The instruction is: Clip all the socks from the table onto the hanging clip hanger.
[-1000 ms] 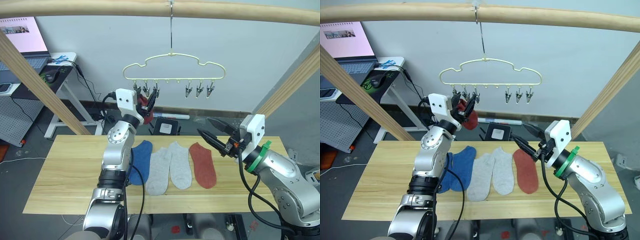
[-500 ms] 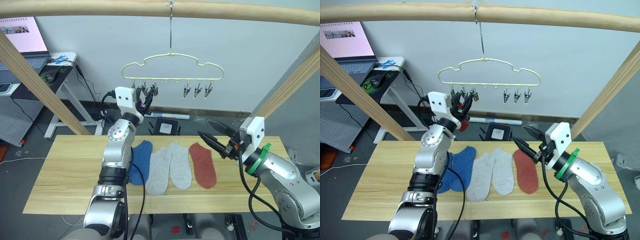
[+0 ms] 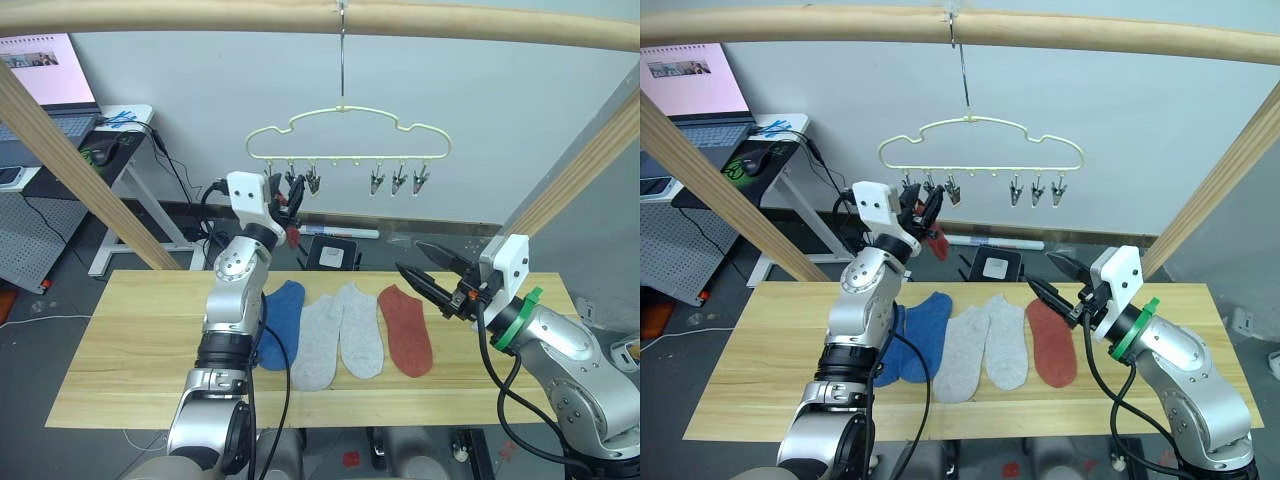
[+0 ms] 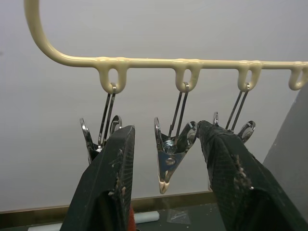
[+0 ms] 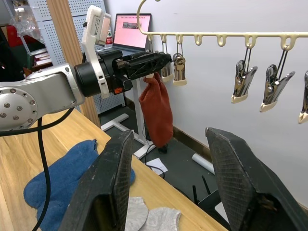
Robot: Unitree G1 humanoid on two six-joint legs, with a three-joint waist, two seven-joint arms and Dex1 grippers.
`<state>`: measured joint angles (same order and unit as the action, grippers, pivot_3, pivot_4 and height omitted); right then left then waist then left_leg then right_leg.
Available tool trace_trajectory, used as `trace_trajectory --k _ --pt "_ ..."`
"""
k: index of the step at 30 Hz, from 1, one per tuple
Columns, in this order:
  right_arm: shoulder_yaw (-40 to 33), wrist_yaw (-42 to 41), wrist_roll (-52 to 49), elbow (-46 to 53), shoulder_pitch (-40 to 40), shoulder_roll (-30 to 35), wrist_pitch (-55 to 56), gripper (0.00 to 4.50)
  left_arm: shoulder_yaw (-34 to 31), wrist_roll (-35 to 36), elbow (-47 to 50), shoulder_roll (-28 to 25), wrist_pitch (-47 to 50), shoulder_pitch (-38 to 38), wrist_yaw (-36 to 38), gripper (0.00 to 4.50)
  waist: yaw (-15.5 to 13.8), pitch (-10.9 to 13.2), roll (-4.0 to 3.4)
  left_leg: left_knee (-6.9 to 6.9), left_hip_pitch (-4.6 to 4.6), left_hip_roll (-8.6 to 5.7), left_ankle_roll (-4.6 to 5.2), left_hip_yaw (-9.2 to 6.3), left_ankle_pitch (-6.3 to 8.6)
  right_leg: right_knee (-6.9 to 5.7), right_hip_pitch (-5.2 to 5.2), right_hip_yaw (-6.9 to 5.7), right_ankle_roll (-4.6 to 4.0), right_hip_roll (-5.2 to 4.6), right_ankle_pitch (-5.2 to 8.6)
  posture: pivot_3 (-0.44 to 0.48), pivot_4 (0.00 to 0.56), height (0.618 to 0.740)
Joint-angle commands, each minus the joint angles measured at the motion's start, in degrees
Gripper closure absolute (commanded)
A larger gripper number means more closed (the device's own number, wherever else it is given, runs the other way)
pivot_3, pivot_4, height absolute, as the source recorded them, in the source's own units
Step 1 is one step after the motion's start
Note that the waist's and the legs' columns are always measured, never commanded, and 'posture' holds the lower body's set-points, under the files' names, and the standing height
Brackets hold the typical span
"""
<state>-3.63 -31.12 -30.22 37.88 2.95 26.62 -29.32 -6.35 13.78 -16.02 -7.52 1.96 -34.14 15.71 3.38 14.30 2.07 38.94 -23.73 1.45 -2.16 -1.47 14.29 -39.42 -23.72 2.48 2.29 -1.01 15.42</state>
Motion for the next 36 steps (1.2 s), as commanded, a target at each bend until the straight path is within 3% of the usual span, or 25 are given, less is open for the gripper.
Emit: trace_trajectory --k 1,14,20,26,35,36 --pt "-0.6 0.0 -0.2 1.5 0.1 0.6 1.1 2.02 -0.6 0.6 1.4 0.0 -0.5 -1.2 0.2 2.27 0.0 0.0 0.0 0.0 0.0 0.0 0.0 0.0 0.0 0.0 0.0 0.0 0.0 0.0 0.0 -0.132 0.2 0.74" --pt "-0.5 0.0 -0.1 1.5 0.1 0.7 1.2 2.02 -0.5 0.4 0.6 -0.2 -0.2 -2.8 0.9 2.27 0.0 0.0 0.0 0.0 0.0 0.0 0.0 -0.01 0.0 0.01 0.0 -0.01 0.0 0.0 0.0 -0.135 0.196 0.74" --pt "-0.4 0.3 0.0 1.7 0.3 0.8 0.9 2.02 -0.6 0.5 1.2 -0.2 0.1 -2.4 1.3 3.67 0.0 0.0 0.0 0.0 0.0 0.0 0.0 0.0 0.0 0.02 0.0 -0.01 0.0 0.0 0.0 -0.134 0.197 0.74" --pt "0.2 1.1 0.7 1.8 0.7 0.7 0.8 2.02 -0.7 0.6 2.2 -0.2 0.6 -1.8 1.1 4.5 0.0 0.0 0.0 0.0 0.0 0.0 0.0 0.0 0.0 0.01 0.0 0.0 0.0 0.0 0.0 -0.13 0.199 0.74" --pt "2.2 4.1 4.2 1.1 0.2 2.2 -3.4 2.02 -0.7 0.6 4.3 -0.7 2.1 -1.0 1.0 4.5 0.0 0.0 0.0 0.0 0.01 0.0 0.0 0.0 0.0 0.01 0.01 0.0 0.0 0.01 0.0 -0.122 0.209 0.74" --pt "2.6 4.8 5.1 0.5 0.1 2.4 -4.0 1.85 -0.7 0.6 4.7 -0.8 2.4 -0.9 1.1 4.5 0.0 0.0 0.0 0.0 0.0 0.0 0.0 0.0 0.0 0.02 0.01 0.0 0.0 0.01 0.0 -0.121 0.211 0.74"
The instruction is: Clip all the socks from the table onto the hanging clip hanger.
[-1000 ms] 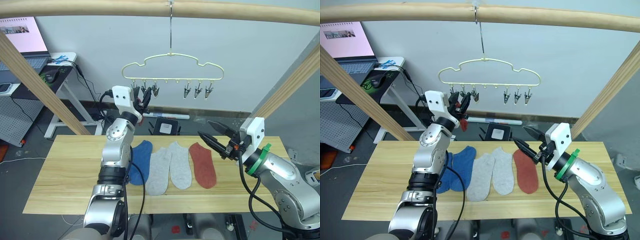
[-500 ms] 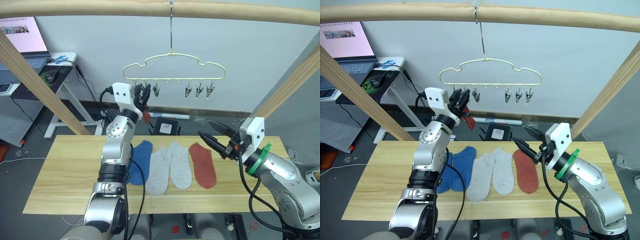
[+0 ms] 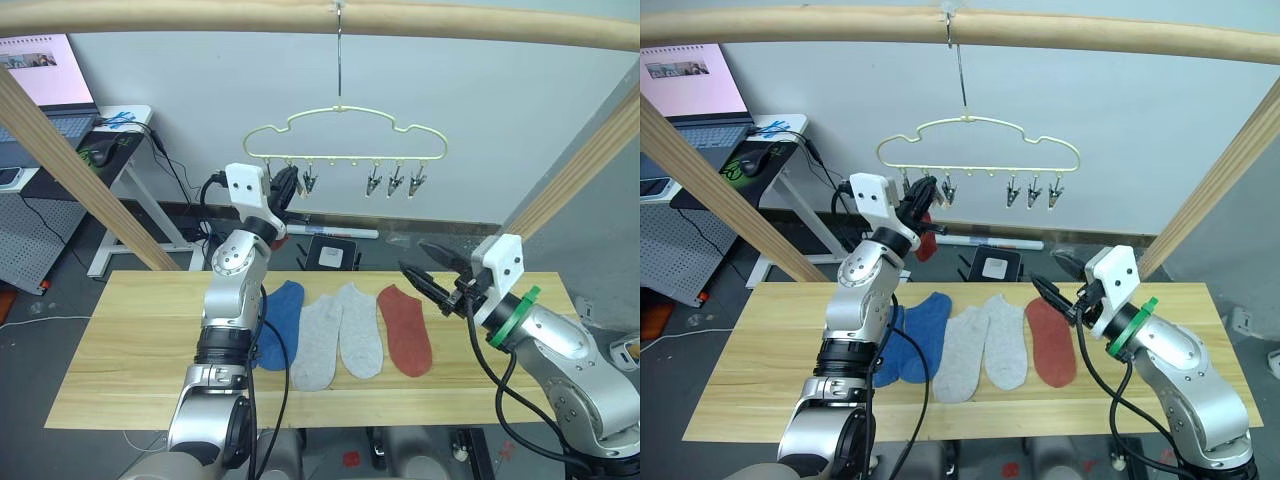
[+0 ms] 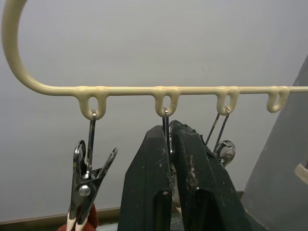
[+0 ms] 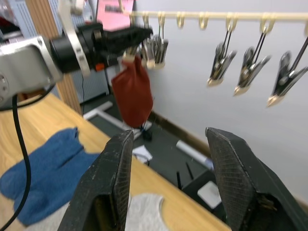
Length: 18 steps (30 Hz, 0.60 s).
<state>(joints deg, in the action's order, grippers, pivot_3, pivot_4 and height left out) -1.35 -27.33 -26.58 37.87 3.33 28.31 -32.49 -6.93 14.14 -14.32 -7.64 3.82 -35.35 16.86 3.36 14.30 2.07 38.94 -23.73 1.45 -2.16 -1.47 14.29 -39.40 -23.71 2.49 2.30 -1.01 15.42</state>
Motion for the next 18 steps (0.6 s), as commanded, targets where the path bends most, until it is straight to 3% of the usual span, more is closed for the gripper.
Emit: trace_trajectory --k 1,6,11,18 --pt "1.1 1.3 2.8 -0.3 -0.3 1.1 -0.8 1.66 -0.1 0.2 3.5 -0.8 0.9 0.4 0.0 4.5 0.0 0.0 0.0 0.0 0.0 0.0 0.0 -0.01 0.0 0.01 0.0 0.0 0.0 0.0 0.0 -0.12 0.215 0.74" --pt "5.7 6.0 10.5 -4.5 0.3 1.2 -3.6 0.03 0.2 0.3 5.8 -1.4 2.6 1.2 0.2 4.5 0.0 0.0 0.0 0.0 0.0 0.01 0.0 0.0 0.0 0.01 0.0 0.0 0.0 0.0 0.0 -0.115 0.233 0.74" --pt "9.0 11.5 15.7 -11.2 2.4 -3.2 -6.9 0.03 0.4 0.4 8.0 -2.0 4.4 1.5 0.5 4.5 0.0 0.1 -0.01 -0.01 0.0 0.02 0.0 -0.01 0.0 0.03 0.0 0.0 0.0 0.01 0.0 -0.107 0.25 0.74" --pt "12.4 13.4 21.0 -25.5 6.8 -9.3 -2.1 0.03 0.1 2.0 11.3 -2.7 8.2 1.4 1.2 4.5 0.0 0.2 -0.05 -0.08 -0.02 0.06 0.01 -0.02 0.0 0.17 0.0 0.0 0.0 0.01 0.0 -0.094 0.28 0.74"
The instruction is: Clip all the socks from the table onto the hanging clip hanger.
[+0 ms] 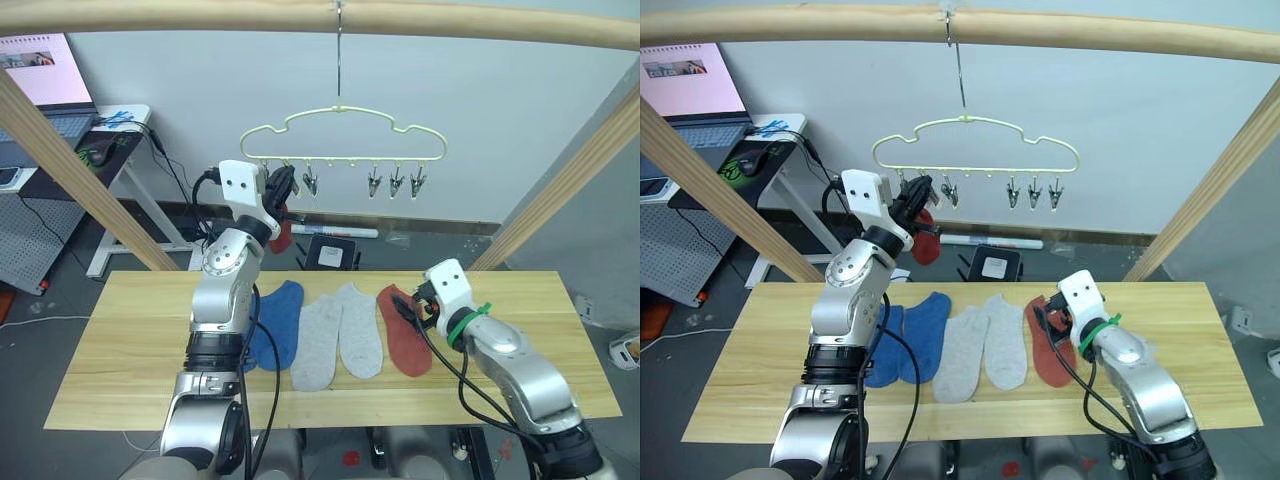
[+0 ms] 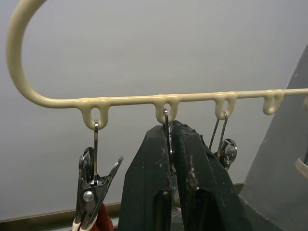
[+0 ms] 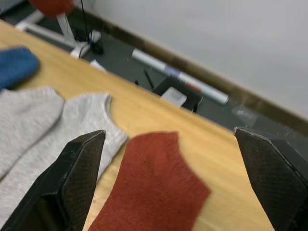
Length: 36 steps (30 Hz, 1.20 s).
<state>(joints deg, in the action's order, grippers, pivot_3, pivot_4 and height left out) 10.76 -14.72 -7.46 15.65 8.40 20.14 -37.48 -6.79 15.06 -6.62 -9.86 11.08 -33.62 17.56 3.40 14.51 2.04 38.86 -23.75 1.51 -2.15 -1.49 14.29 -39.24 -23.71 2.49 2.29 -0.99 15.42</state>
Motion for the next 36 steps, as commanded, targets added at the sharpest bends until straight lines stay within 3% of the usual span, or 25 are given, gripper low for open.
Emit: trace_trajectory --k 1,13,16,27,36 --pt "0.7 0.8 2.7 -5.6 2.5 -1.6 3.7 0.03 -0.1 1.5 4.1 -0.6 1.6 -0.3 0.7 4.5 0.0 0.1 -0.02 -0.01 -0.01 0.0 0.0 0.0 0.0 0.04 0.0 0.0 0.0 0.0 0.0 -0.09 0.286 0.74" --pt "0.1 1.8 6.5 -21.3 6.8 -7.4 8.6 0.03 -0.2 3.2 8.3 -2.5 6.7 0.8 2.1 4.5 -0.1 1.6 -0.26 -0.1 -0.06 0.03 0.01 -0.05 0.01 0.19 0.0 -0.02 0.02 -0.02 -0.01 -0.059 0.322 0.74" --pt "-0.9 2.4 6.5 -21.6 6.5 -8.4 8.0 0.63 -0.2 3.5 8.5 -2.8 7.2 0.8 2.5 4.5 -0.1 1.8 -0.3 -0.1 -0.06 0.03 0.01 -0.12 0.01 0.19 -0.01 0.0 0.02 -0.03 -0.01 -0.059 0.322 0.74" --pt "-0.3 1.6 7.1 -18.8 5.0 -9.9 9.0 4.48 -1.8 7.9 9.8 -5.3 11.4 0.2 6.0 4.5 0.0 2.0 -0.36 -0.13 -0.05 0.05 0.0 -0.12 0.02 0.22 -0.02 -0.01 0.03 -0.02 -0.01 -0.067 0.317 0.74" --pt "6.3 -3.0 9.9 -10.1 10.9 -10.3 13.6 4.48 -3.7 14.8 10.9 -7.8 17.2 -1.7 9.6 4.5 0.1 2.1 -0.38 -0.17 -0.14 0.05 0.0 -0.12 0.02 0.23 -0.17 0.04 0.05 -0.02 0.0 -0.084 0.3 0.74"
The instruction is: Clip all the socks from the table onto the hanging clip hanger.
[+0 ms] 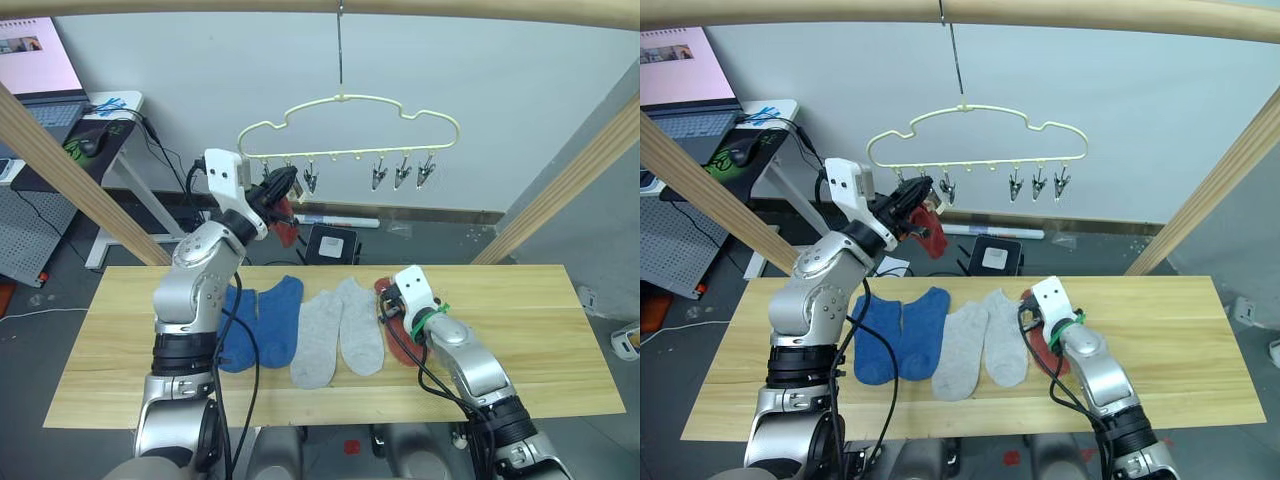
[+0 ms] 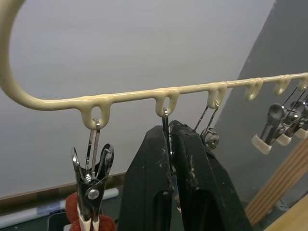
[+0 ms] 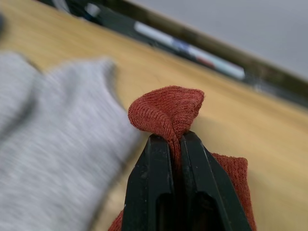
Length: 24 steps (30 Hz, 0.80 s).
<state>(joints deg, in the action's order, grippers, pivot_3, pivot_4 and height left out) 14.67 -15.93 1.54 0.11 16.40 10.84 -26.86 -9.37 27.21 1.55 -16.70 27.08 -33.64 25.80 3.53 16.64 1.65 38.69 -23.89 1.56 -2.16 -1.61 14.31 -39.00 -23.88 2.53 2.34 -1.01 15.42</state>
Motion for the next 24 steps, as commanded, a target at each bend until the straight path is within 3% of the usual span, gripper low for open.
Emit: trace_trajectory --k 1,12,24 --pt "3.0 -2.1 0.9 6.2 4.0 -1.6 3.1 4.48 -1.2 3.1 2.8 -1.2 1.6 -1.8 1.7 4.5 0.0 0.0 0.01 0.0 -0.02 0.0 0.0 -0.01 0.0 0.0 -0.01 -0.02 0.0 0.0 0.0 -0.084 0.3 0.74" --pt "5.3 -4.0 0.4 3.7 15.3 -9.2 4.8 4.48 -2.4 7.1 3.7 -1.8 5.6 -2.2 1.4 4.5 0.0 0.0 0.01 -0.49 -0.07 0.01 -0.02 -0.07 -0.01 0.1 -0.25 -0.01 -0.02 -0.06 -0.01 -0.09 0.298 0.74" --pt "4.6 -5.0 0.0 -4.9 20.1 -13.3 9.4 4.48 -2.2 8.3 5.7 -1.4 7.8 -1.2 1.0 4.5 0.1 0.0 0.0 -0.62 -0.07 0.02 -0.03 -0.06 -0.01 0.14 -0.3 -0.02 -0.03 -0.1 -0.01 -0.075 0.299 0.74"
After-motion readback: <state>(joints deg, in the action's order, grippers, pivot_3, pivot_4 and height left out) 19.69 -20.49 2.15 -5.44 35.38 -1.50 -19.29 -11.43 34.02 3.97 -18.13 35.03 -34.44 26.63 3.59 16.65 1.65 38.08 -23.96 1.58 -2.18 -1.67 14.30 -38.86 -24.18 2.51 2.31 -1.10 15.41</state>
